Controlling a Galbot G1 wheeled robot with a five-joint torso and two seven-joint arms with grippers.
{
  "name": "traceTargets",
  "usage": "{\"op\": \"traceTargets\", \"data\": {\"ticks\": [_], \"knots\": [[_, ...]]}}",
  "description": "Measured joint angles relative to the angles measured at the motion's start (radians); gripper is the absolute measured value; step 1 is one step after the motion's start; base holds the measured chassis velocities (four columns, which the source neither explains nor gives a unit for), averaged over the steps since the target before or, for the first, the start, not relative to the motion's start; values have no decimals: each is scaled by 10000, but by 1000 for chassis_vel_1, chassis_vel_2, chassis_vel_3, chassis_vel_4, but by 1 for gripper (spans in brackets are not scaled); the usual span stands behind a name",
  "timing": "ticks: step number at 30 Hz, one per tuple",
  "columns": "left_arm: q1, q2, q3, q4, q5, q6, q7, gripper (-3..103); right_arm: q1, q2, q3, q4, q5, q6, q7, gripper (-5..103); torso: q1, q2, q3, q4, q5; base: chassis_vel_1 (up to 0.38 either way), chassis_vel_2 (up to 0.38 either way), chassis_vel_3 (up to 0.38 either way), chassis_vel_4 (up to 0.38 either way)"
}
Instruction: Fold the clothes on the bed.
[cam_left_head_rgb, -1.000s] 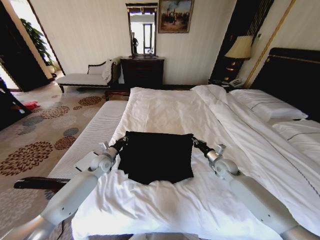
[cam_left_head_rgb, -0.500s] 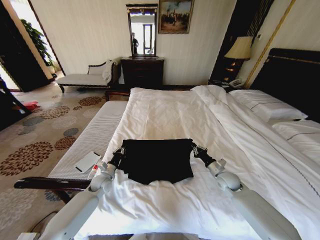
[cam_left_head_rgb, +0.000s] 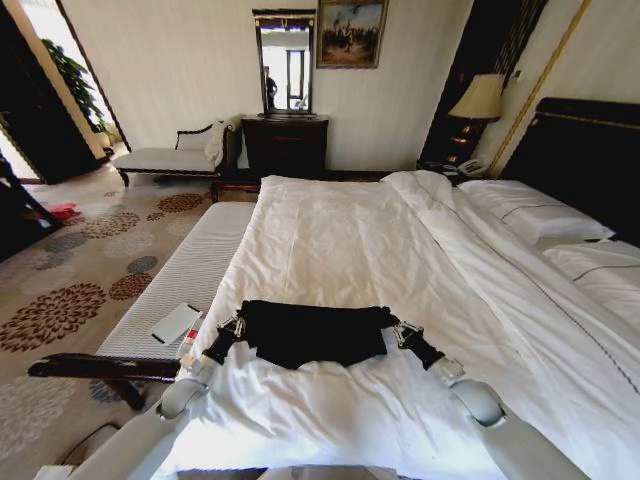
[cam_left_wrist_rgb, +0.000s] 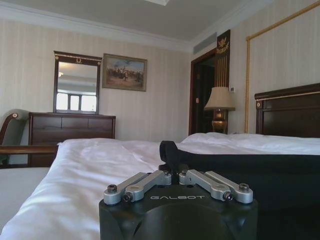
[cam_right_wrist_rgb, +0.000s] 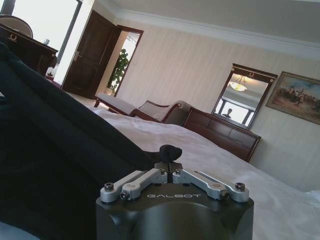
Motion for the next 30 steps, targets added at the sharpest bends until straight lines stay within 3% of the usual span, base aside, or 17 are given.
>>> {"op": "traceTargets", "data": {"ticks": [14, 17, 19, 20, 22, 24, 26, 30], "knots": [[1017, 12, -624, -56, -30, -135, 267, 2, -665, 324, -149, -2, -740, 290, -93, 0, 0, 0, 0, -1, 1, 0, 0, 0, 0], [1310, 65, -839, -105, -37, -155, 506, 2, -767, 385, -224, 14, -794, 289, -75, 14, 0, 0, 0, -1, 0, 0, 0, 0, 0], [1417, 95, -918, -127, -44, -171, 636, 2, -816, 387, -223, 51, -799, 288, -74, 14, 0, 0, 0, -1, 1, 0, 0, 0, 0], [1492, 112, -969, -148, -54, -176, 699, -1, -854, 385, -214, 79, -804, 290, -75, 19, -1, 1, 0, 1, 2, 0, 0, 0, 0], [1630, 139, -1079, -208, -76, -180, 901, 7, -971, 339, -111, 173, -807, 341, -95, 30, -1, 0, 0, 1, 1, 0, 0, 0, 0], [1680, 143, -1141, -266, -76, -179, 1043, 7, -1065, 292, -23, 247, -783, 399, -125, 35, -1, 1, 0, 2, 1, 0, 0, 0, 0], [1729, 143, -1189, -371, -73, -179, 1135, 18, -1207, 232, 83, 347, -756, 467, -169, 41, 0, 0, 0, 2, 0, 0, 0, 0, 0], [1895, 164, -1380, -645, 31, -185, 1447, 28, -1606, 143, 392, 605, -678, 645, -255, 52, 0, 0, -1, -1, 2, 0, 0, 0, 0]]}}
